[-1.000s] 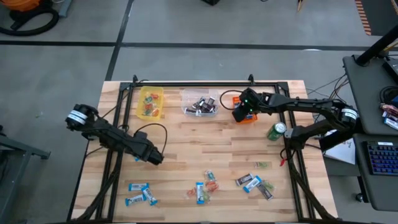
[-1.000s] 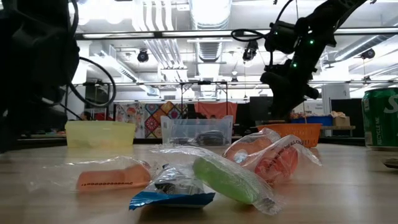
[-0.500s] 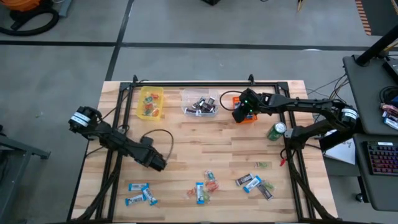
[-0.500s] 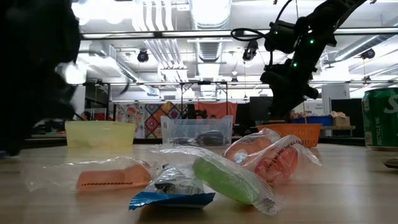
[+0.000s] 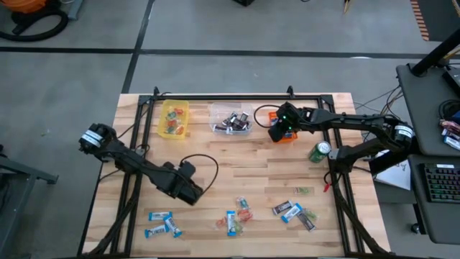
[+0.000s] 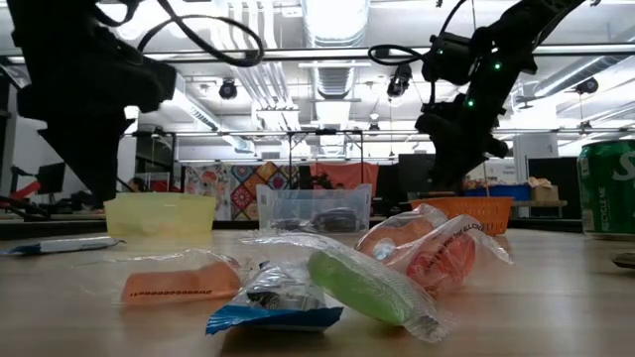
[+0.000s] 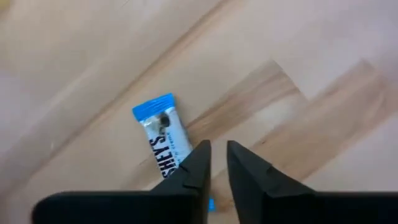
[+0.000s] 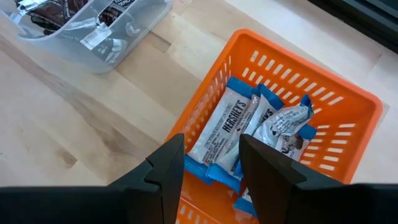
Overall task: Organize candy in baskets
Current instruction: Put the white chocolate bar chocolate into the orange bin
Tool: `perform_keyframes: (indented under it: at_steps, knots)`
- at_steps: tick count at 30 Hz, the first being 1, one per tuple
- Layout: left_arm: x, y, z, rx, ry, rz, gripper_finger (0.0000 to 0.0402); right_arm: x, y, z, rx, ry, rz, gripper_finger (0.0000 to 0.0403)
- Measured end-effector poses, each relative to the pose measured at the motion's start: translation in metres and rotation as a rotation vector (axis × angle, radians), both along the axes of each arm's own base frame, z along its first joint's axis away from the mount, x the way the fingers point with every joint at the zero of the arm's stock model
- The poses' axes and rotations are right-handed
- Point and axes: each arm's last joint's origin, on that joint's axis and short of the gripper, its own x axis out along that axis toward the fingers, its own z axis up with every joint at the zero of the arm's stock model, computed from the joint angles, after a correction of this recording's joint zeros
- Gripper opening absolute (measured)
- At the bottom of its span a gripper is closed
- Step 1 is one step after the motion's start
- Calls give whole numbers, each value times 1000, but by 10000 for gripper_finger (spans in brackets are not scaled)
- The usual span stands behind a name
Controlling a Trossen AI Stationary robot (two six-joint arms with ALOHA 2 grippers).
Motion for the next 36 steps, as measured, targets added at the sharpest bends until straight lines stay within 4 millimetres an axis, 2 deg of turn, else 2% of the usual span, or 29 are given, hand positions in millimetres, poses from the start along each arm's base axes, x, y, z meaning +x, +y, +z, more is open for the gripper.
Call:
perform_keyframes:
  at_steps: [3,5,8,10,12,15,20,29,36]
  knots:
    - [-3,-3,-1,61,22,-130,74,0,0,0,0,0,0,144]
    - [-6,-10,-1,184,-10,-251,101,0,0,0,6,-2,4,144]
    - [-17,-36,-3,361,-123,-461,132,0,1,0,26,-10,23,144]
    - [-30,-51,-2,444,-199,-516,143,1,2,0,34,-13,31,144]
    - [-44,-59,-4,509,-302,-471,148,1,3,0,33,-15,36,144]
    - [-61,-63,-14,495,-425,-364,149,3,4,1,27,-26,43,144]
    - [-80,-59,-40,445,-483,-293,150,7,8,1,20,-42,63,144]
    - [-88,-48,-72,518,-412,-295,150,10,14,2,23,-47,83,144]
    - [-91,-48,-91,477,-297,-239,150,11,13,2,17,-58,82,144]
